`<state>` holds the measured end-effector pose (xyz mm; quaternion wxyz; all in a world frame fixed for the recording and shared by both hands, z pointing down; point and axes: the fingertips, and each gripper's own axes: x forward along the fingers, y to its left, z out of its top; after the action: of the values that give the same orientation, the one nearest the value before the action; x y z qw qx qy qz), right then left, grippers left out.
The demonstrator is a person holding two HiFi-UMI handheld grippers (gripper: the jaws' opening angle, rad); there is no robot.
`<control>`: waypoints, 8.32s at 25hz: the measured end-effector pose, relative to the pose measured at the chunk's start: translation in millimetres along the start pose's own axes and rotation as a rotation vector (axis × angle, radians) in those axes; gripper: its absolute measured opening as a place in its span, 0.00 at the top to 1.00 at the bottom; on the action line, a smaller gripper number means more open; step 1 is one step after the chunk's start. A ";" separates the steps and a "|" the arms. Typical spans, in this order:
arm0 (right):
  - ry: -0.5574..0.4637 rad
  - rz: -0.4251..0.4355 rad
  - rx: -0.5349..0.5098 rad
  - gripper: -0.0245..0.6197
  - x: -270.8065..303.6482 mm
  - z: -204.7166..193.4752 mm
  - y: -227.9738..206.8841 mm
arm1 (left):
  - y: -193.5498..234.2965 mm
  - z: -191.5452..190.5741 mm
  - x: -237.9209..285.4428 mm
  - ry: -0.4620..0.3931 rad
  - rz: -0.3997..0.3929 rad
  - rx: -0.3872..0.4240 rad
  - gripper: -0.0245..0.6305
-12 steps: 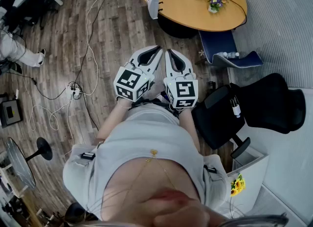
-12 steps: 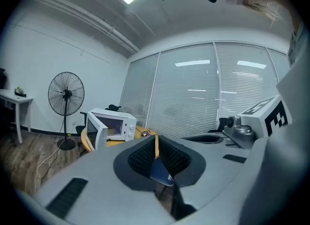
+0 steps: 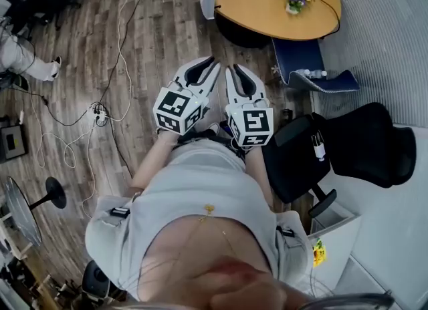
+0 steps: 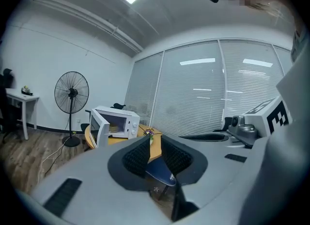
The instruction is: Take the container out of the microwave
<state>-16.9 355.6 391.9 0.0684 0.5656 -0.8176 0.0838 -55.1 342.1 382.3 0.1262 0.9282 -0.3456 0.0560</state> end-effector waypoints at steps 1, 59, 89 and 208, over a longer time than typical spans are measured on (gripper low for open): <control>-0.002 0.004 0.002 0.86 -0.2 -0.2 -1.4 | -0.7 -1.2 1.2 0.003 0.002 -0.001 0.84; 0.033 -0.183 0.074 0.87 214.5 26.9 -100.3 | 173.9 32.4 168.5 0.093 -0.143 -0.069 0.83; 0.026 -0.120 0.091 0.87 286.1 54.5 -203.2 | 181.8 71.2 270.6 0.083 -0.094 -0.199 0.83; 0.253 0.010 0.012 0.86 502.3 24.4 -275.2 | 400.5 37.2 392.3 0.182 0.166 -0.294 0.83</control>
<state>64.1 -203.7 488.2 0.1674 0.5469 -0.8046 0.1596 -20.9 -206.3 499.8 0.2859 0.8592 -0.4127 0.0986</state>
